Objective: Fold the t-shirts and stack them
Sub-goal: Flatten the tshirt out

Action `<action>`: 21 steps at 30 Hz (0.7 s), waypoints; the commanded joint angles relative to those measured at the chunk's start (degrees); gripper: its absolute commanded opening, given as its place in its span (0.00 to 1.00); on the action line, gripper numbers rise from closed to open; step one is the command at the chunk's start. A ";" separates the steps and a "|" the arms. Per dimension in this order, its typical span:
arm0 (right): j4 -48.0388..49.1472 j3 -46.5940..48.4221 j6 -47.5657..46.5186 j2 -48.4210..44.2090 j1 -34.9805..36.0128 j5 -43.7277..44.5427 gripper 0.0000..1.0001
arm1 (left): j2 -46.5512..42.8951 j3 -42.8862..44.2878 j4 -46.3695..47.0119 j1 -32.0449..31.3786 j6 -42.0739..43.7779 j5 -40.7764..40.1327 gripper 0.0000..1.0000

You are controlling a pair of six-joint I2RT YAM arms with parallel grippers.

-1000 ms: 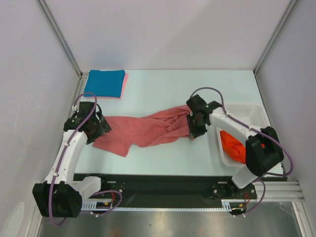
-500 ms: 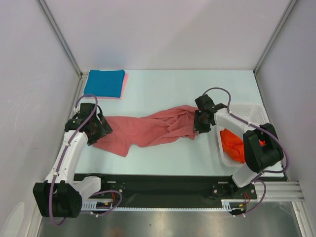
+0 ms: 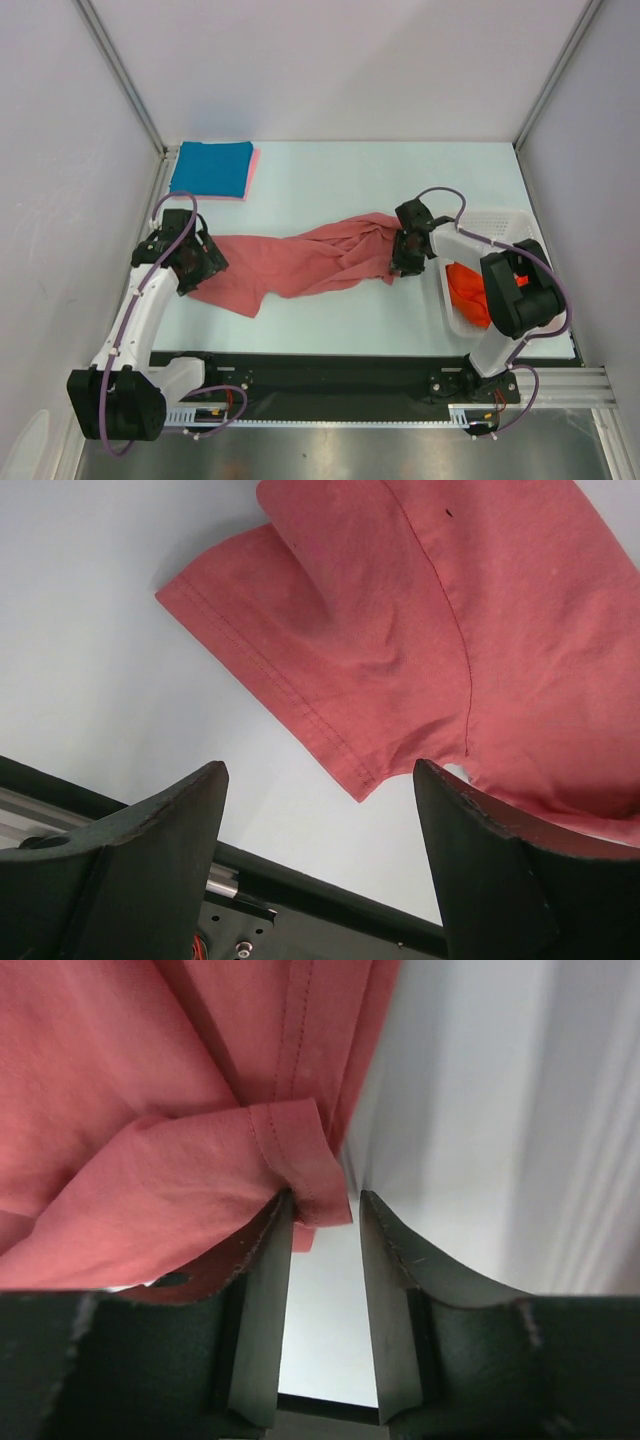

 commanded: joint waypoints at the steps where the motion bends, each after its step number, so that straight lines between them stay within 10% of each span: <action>1: 2.88 -0.58 1.18 0.85 -0.28 -2.34 0.37 | -0.87 0.33 0.34 0.29 -1.23 0.91 0.81; 14: -4.13 4.68 -2.93 -2.31 0.07 1.86 0.00 | 0.44 -0.28 -2.38 0.64 -4.91 -1.46 0.79; 21: -12.66 9.35 -6.45 -7.40 1.65 4.08 0.00 | -0.52 -8.53 -1.68 17.41 -8.00 4.07 0.71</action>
